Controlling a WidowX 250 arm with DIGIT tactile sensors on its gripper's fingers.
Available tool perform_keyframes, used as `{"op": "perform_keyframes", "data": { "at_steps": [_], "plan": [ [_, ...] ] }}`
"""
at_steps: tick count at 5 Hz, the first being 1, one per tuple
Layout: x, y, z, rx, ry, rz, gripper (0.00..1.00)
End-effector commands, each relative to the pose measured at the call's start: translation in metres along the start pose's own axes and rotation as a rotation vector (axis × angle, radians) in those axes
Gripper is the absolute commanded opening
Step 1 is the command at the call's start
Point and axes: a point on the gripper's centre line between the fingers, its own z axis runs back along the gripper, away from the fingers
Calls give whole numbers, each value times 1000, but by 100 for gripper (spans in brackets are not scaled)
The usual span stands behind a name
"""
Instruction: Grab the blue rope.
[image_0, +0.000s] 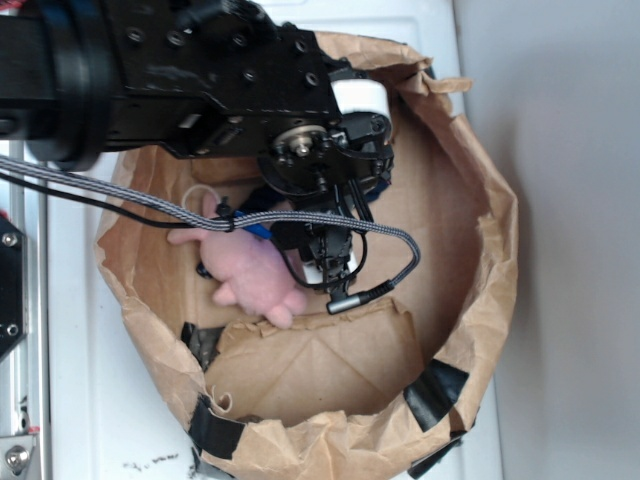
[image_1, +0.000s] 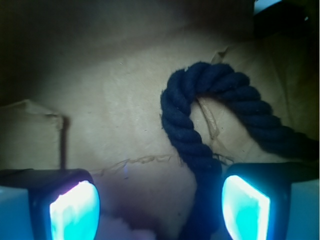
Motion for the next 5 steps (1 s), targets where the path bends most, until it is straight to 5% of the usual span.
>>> {"op": "perform_keyframes", "data": {
  "at_steps": [1,2,3,5],
  "plan": [
    [13,-6,-21,40,3,-24,100],
    [3,-13,-27,63,18,-33,100],
    [-5,-17,-27,70,14,-37,8],
    [-23,-24,-20,92,-32,-42,0]
  ]
}}
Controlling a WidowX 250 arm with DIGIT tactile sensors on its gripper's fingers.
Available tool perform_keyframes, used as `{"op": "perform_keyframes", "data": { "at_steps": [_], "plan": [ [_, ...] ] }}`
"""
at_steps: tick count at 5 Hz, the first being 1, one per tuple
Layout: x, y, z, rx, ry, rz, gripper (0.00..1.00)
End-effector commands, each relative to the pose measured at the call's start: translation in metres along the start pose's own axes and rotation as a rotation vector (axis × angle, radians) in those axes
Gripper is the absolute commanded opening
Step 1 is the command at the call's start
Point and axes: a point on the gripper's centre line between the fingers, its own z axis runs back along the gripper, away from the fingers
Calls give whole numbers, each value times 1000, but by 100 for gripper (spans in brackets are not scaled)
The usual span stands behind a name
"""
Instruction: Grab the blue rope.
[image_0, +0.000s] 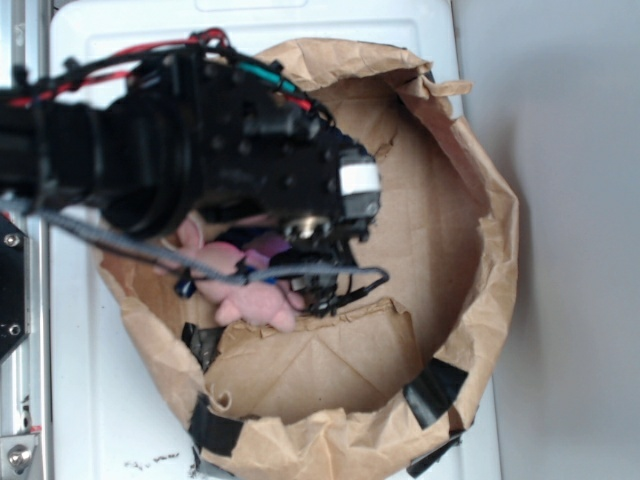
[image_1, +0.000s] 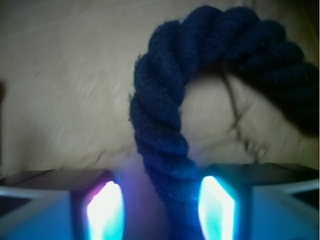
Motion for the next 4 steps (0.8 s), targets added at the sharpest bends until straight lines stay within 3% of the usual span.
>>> {"op": "perform_keyframes", "data": {
  "at_steps": [1,4],
  "plan": [
    [-8,-9,19,-19,-83,-30,0],
    [1,3,48,-113,-88,-17,0]
  ]
}}
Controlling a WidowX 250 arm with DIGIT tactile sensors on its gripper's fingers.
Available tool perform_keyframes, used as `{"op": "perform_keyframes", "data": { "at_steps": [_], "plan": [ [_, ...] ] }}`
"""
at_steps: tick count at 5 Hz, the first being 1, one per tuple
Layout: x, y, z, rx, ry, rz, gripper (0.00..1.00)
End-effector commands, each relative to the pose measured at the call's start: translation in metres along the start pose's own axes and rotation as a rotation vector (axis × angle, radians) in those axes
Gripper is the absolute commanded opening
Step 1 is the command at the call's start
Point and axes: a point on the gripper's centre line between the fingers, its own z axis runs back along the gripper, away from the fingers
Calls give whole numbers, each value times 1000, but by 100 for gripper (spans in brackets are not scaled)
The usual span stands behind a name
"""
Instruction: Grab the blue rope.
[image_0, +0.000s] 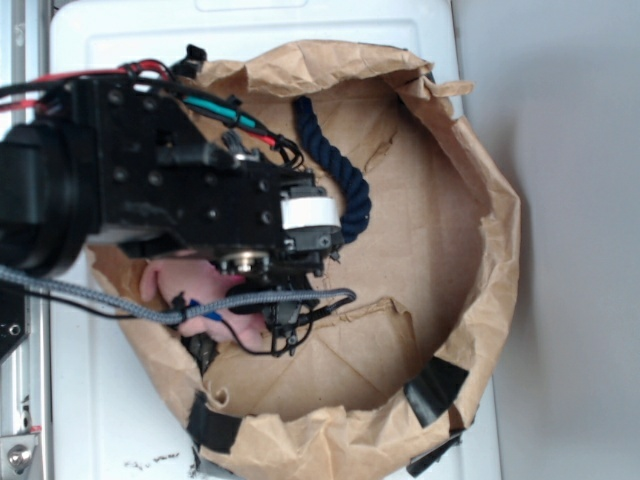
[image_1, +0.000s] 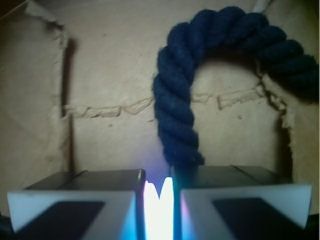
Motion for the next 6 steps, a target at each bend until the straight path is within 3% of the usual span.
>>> {"op": "perform_keyframes", "data": {
  "at_steps": [1,4,6],
  "plan": [
    [22,13,30,-47,-77,32,100],
    [37,20,0,-22,-79,-17,100],
    [38,6,-28,-33,-34,-55,100]
  ]
}}
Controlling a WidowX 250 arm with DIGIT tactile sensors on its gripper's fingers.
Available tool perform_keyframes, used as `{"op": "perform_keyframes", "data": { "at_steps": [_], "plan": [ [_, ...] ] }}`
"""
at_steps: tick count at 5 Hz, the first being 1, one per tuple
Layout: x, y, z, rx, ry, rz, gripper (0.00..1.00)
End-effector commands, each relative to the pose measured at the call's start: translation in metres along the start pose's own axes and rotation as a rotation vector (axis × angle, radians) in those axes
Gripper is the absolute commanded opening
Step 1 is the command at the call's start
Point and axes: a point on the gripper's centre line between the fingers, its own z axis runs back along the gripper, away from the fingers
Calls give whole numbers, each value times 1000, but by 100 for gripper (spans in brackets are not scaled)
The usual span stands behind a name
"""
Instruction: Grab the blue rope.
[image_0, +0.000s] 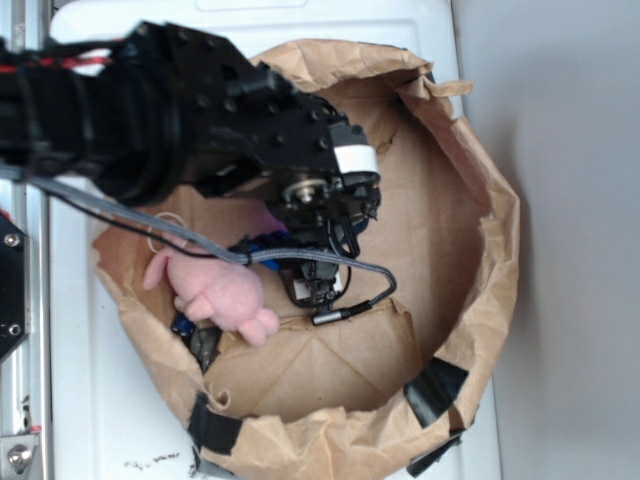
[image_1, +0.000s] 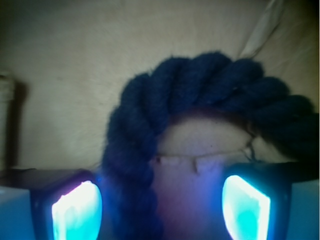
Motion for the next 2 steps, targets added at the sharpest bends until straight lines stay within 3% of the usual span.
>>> {"op": "perform_keyframes", "data": {
  "at_steps": [1,2],
  "plan": [
    [10,-11,-8,-11,-12,-37,67],
    [14,-8,-8,-11,-16,-19,0]
  ]
}}
